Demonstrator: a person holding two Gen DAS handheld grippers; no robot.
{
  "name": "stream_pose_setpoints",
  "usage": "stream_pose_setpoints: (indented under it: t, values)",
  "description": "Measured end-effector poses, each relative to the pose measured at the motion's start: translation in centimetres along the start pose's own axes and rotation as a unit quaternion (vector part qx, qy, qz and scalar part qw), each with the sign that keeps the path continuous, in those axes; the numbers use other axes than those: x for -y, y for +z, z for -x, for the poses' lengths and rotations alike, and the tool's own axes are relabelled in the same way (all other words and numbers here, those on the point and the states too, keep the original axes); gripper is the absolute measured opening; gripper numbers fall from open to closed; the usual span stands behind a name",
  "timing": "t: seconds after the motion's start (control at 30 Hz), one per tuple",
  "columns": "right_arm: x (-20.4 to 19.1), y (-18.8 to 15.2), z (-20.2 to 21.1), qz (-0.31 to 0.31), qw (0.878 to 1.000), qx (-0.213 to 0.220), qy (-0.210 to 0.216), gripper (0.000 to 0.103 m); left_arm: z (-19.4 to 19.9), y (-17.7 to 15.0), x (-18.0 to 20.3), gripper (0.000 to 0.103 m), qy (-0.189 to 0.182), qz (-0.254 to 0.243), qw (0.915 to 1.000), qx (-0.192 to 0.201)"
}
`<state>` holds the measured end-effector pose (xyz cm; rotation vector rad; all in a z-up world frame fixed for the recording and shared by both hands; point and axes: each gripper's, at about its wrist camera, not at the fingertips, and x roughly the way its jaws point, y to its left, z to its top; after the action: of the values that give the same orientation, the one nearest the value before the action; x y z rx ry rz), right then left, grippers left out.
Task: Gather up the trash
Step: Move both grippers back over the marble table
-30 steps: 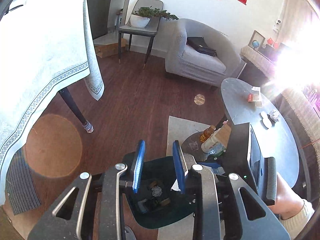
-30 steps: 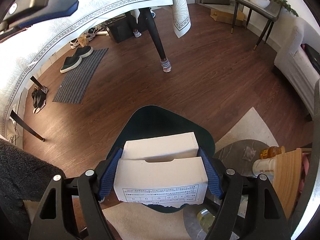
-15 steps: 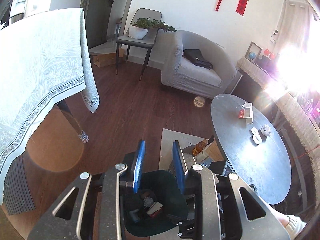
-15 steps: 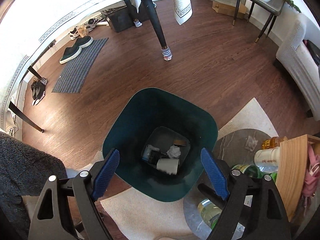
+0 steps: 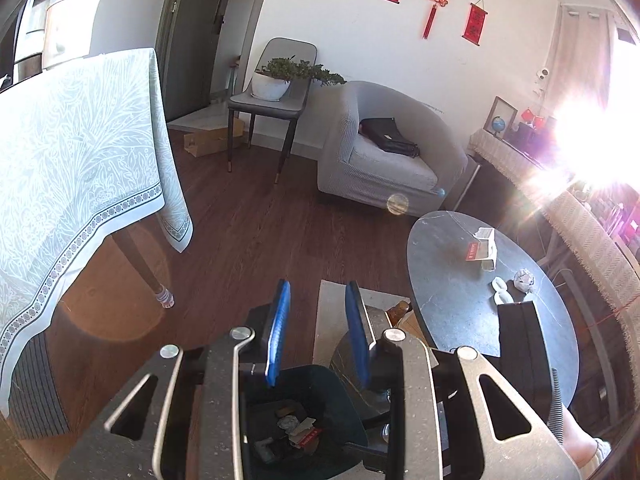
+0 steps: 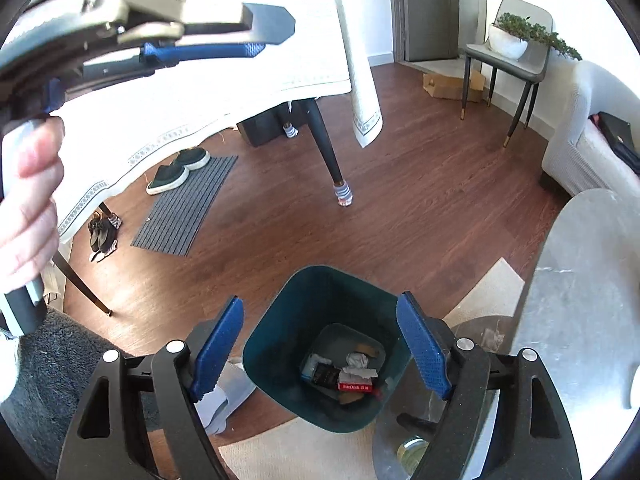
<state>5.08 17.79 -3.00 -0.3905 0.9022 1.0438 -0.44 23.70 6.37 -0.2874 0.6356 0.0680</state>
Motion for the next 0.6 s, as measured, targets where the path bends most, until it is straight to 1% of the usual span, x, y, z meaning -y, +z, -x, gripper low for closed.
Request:
stream_pose_setpoints:
  t: [0.13,0.27,0.33,0.6]
  values:
    - [1.2,0.6,2.1,-0.007,1.0,0.025,-0.009,0.072,-0.2,0.1,1.1,0.03,-0.006,-0.008,0.9999,0.004]
    - [2.8,0.7,4.1,-0.021,0.999,0.046,-0.015,0.069,-0.6,0.2,2.2,0.03,-0.013,-0.015,0.9998,0.005]
    - [3.7,0.5,5.0,-0.027,0.998,0.054,-0.02,0.067,-0.8,0.2,2.8,0.032,-0.016,-0.018,0.9997,0.007]
    - [7.6,-0.7,7.8,-0.058,0.994,0.076,-0.045,0.065,-2.9,0.5,5.6,0.037,-0.033,-0.027,0.9991,-0.002]
